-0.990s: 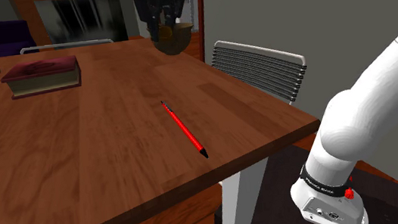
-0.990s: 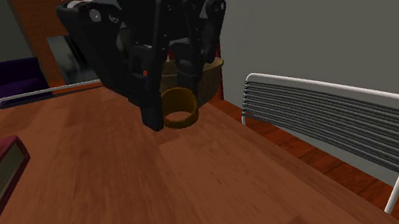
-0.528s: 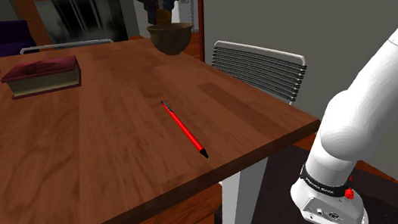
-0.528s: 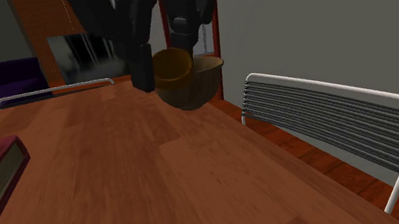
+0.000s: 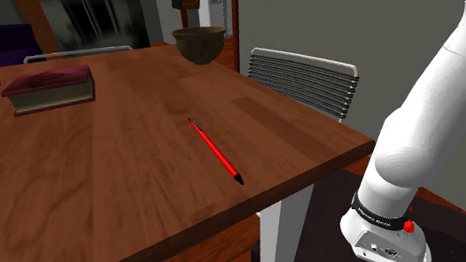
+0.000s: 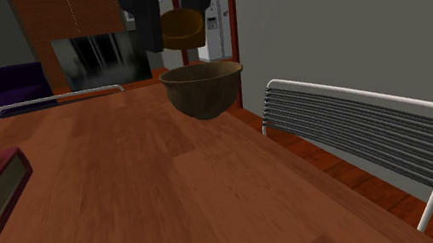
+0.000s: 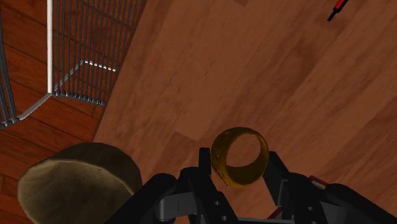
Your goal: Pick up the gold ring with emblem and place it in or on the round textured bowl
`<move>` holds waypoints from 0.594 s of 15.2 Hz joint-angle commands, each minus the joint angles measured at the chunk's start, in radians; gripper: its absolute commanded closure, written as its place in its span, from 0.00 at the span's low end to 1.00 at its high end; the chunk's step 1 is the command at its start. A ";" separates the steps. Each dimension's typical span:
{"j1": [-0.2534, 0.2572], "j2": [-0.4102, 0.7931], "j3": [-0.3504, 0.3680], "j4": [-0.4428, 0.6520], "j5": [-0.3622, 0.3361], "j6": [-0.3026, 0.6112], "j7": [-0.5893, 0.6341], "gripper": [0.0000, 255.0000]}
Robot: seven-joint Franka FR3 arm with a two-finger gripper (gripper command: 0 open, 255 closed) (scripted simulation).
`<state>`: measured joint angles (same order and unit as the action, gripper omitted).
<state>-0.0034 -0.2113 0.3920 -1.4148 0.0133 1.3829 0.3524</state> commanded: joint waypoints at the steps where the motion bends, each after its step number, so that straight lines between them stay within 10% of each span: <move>1: -0.014 0.030 -0.019 0.028 -0.009 0.000 -0.034 1.00; 9: -0.074 0.197 -0.092 0.206 -0.050 -0.015 -0.178 1.00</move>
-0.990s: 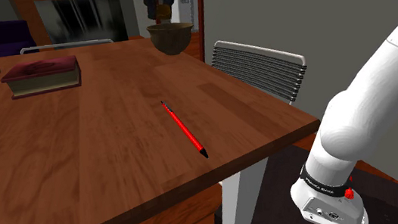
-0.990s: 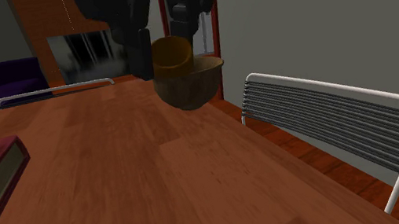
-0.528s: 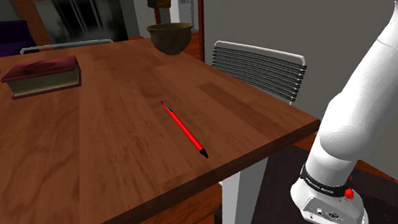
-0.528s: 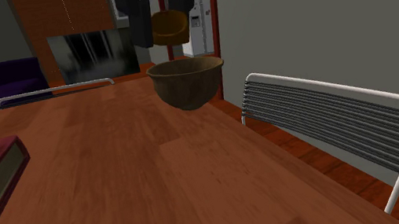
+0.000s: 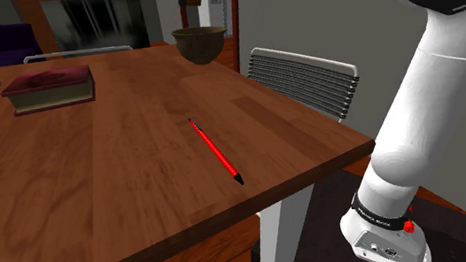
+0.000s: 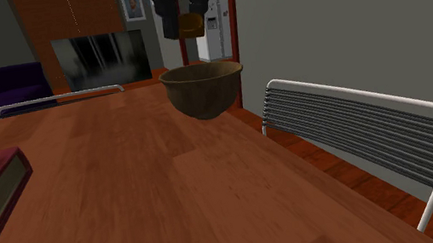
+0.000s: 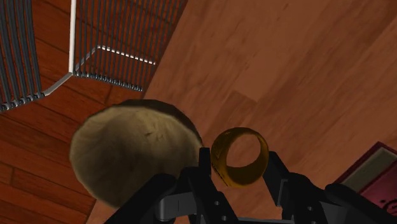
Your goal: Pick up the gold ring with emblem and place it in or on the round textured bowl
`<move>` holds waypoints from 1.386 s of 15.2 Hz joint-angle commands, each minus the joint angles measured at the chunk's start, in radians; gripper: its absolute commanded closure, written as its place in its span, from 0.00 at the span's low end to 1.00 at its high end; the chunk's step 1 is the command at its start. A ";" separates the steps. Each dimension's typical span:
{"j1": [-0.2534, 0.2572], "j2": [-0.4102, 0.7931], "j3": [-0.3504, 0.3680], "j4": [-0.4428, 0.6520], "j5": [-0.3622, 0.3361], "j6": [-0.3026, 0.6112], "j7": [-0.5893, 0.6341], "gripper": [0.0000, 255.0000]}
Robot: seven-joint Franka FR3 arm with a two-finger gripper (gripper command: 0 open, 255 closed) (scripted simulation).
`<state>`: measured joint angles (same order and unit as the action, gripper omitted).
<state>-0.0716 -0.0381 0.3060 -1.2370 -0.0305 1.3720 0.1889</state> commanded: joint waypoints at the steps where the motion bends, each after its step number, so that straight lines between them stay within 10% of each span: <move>1: -0.012 0.051 -0.013 0.061 -0.011 -0.011 -0.031 1.00; 7: -0.040 0.270 -0.044 0.356 -0.058 -0.091 -0.122 1.00; 9: -0.022 0.435 -0.056 0.619 -0.099 -0.190 -0.157 1.00; 21: -0.106 0.173 -0.061 0.032 -0.014 0.140 -0.172 1.00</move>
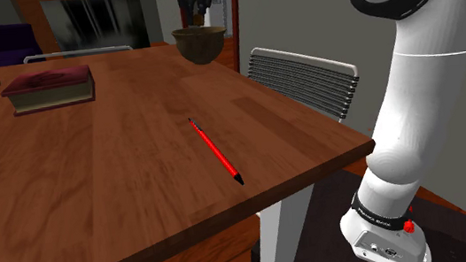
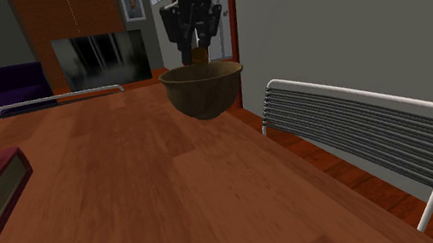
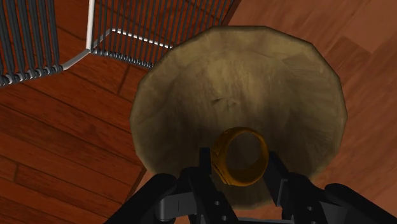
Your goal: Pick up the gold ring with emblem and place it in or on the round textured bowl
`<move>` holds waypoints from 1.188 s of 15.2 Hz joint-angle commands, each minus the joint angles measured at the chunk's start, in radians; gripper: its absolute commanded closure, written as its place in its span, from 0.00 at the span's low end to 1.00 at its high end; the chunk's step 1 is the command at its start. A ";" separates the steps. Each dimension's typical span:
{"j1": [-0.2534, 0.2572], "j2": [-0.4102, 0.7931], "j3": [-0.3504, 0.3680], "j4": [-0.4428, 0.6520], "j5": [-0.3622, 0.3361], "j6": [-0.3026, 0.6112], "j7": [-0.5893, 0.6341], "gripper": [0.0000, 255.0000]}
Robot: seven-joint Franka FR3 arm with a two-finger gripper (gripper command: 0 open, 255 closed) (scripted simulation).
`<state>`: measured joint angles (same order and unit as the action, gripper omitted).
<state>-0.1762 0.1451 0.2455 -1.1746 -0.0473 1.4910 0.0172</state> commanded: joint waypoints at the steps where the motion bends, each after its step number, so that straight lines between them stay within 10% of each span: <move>1: -0.004 -0.021 -0.001 -0.059 0.006 0.039 -0.001 1.00; 9: -0.005 -0.027 -0.002 -0.077 0.008 0.051 -0.002 1.00; 10: -0.005 -0.027 -0.002 -0.077 0.008 0.051 -0.002 0.00; 15: -0.005 -0.027 -0.002 -0.077 0.008 0.051 -0.002 0.00; 18: 0.009 0.032 0.004 0.114 -0.011 -0.082 0.005 0.00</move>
